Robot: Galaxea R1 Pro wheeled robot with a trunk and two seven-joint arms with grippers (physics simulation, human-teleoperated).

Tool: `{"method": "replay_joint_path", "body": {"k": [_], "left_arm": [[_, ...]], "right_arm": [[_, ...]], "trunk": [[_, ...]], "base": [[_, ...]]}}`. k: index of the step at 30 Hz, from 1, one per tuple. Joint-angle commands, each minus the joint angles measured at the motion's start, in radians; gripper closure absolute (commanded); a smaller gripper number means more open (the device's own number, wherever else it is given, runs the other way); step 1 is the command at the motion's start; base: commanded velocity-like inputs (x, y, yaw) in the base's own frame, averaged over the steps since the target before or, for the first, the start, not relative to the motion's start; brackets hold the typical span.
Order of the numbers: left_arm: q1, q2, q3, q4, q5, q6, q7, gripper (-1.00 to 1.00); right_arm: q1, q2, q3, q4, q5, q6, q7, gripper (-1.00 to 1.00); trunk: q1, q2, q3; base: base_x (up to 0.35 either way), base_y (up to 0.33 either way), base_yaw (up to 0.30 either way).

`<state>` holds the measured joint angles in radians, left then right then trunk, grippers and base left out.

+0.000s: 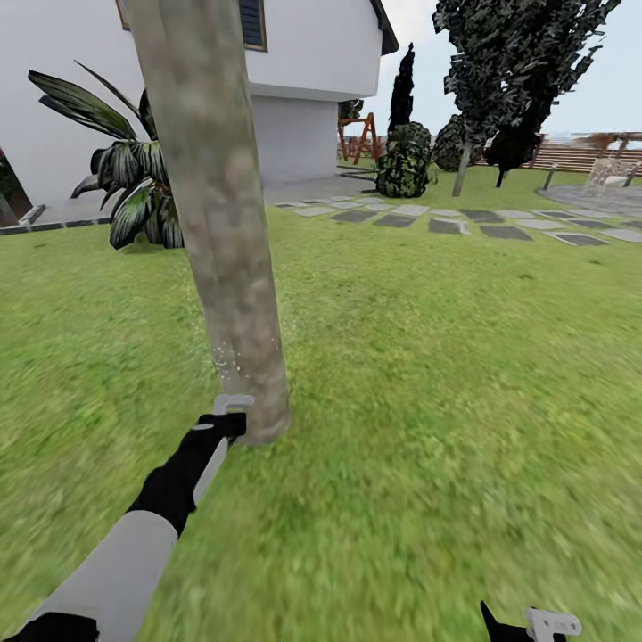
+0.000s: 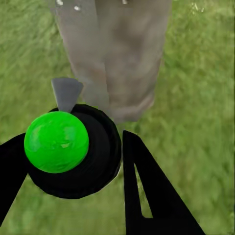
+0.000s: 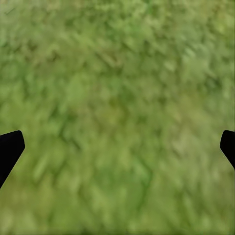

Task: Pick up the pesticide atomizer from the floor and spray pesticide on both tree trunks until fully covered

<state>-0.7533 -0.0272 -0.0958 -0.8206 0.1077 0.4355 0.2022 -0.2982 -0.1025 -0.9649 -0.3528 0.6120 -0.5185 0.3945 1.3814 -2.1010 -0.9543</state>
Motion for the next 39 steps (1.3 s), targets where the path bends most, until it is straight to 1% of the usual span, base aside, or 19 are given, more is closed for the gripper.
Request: {"method": "replay_joint_path", "body": {"k": [1,3,4,5,7,9,11,14,15,16,19,21,23,26,29,30,32,35,39], "left_arm": [[-0.001,-0.012,0.001,-0.027,-0.008,0.003,0.001,1.00],[-0.002,-0.005,0.005,-0.067,-0.008,0.041,0.002,1.00],[-0.008,0.011,0.013,-0.075,-0.008,0.064,0.002,1.00],[-0.019,0.043,0.022,-0.078,-0.006,0.077,0.002,1.00],[-0.025,0.060,0.023,-0.081,-0.008,0.102,0.001,1.00],[-0.044,0.042,0.017,-0.091,-0.009,0.157,0.000,1.00],[-0.056,0.001,0.003,-0.101,-0.011,0.175,0.000,1.00],[-0.058,-0.017,-0.030,-0.125,-0.011,0.185,0.000,1.00],[-0.058,-0.020,-0.044,-0.167,-0.012,0.226,0.000,1.00],[-0.058,-0.014,-0.048,-0.224,-0.012,0.274,0.000,1.00],[-0.059,0.018,-0.030,-0.302,-0.015,0.303,0.000,1.00],[-0.070,0.073,0.013,-0.317,-0.009,0.312,0.000,1.00],[-0.086,0.098,0.027,-0.320,-0.006,0.338,0.000,1.00],[-0.094,0.087,0.026,-0.364,-0.004,0.389,0.000,1.00],[-0.095,0.051,0.020,-0.420,-0.003,0.453,0.000,1.00],[-0.096,0.031,0.006,-0.443,-0.004,0.466,0.000,1.00],[-0.101,0.018,-0.024,-0.465,-0.003,0.497,0.000,1.00],[-0.105,0.025,-0.027,-0.486,-0.002,0.508,-0.001,1.00],[-0.131,0.071,0.039,-0.488,-0.003,0.512,-0.003,1.00]], "right_arm": [[-0.001,0.000,0.000,0.000,0.000,0.000,0.001,-1.00],[0.000,0.000,0.000,0.000,0.001,0.000,0.001,-1.00],[-0.001,0.000,0.000,0.000,0.001,0.000,0.001,-1.00],[-0.001,0.001,0.001,0.000,0.001,0.000,0.001,-1.00],[0.000,0.001,0.000,0.000,0.001,0.000,0.001,-1.00],[0.000,0.000,0.000,0.000,0.000,0.000,0.000,-1.00],[0.000,0.001,0.001,0.000,0.001,0.000,0.001,-1.00],[-0.001,0.001,0.001,0.000,0.001,0.000,0.001,-1.00],[0.000,0.001,0.001,0.000,0.002,0.000,0.001,-1.00],[-0.001,0.001,0.001,0.000,0.002,0.000,0.001,-1.00],[0.000,0.001,0.002,0.001,0.002,0.000,0.001,-1.00],[0.000,0.001,0.002,0.001,0.002,0.000,0.001,-1.00],[0.000,0.002,0.002,0.002,0.002,0.000,0.001,-1.00],[-0.001,0.001,0.002,0.002,0.002,0.000,0.001,-1.00],[0.000,0.001,0.002,0.002,0.002,0.000,0.001,-1.00],[0.000,0.001,0.002,0.002,0.002,0.000,0.001,-1.00],[0.000,0.001,0.002,0.002,0.002,0.000,0.001,-1.00],[-0.001,0.001,0.002,0.002,0.002,0.000,0.001,-1.00],[0.000,0.001,0.002,0.002,0.002,0.000,0.001,-1.00]], "trunk": [[0.000,0.000,0.000],[0.000,0.000,0.000],[0.000,0.000,0.000],[0.000,0.000,0.000],[0.000,0.000,0.000],[0.000,0.000,0.000],[0.000,0.000,0.000],[0.000,0.000,0.000],[0.000,0.000,0.000],[0.000,0.000,0.000],[0.000,0.000,0.000],[0.000,0.000,0.000],[0.000,0.000,0.000],[0.000,0.000,0.000],[0.000,0.000,0.000],[0.000,0.000,0.000],[0.000,0.000,0.000],[0.000,0.000,0.000],[0.000,0.000,0.000]], "base": [[0.000,0.000,0.001],[0.000,0.000,0.000],[0.000,0.000,0.000],[0.000,0.000,0.000],[0.000,0.000,0.000],[0.000,0.000,0.000],[0.000,0.000,0.000],[0.000,0.000,0.000],[0.000,0.000,0.000],[0.000,0.000,0.000],[0.000,0.000,0.000],[0.000,0.000,0.000],[0.000,0.000,0.000],[0.000,0.000,0.000],[0.000,0.000,0.000],[0.000,0.000,0.000],[0.000,0.000,0.000],[0.000,0.000,0.000],[0.000,0.000,0.000]]}}
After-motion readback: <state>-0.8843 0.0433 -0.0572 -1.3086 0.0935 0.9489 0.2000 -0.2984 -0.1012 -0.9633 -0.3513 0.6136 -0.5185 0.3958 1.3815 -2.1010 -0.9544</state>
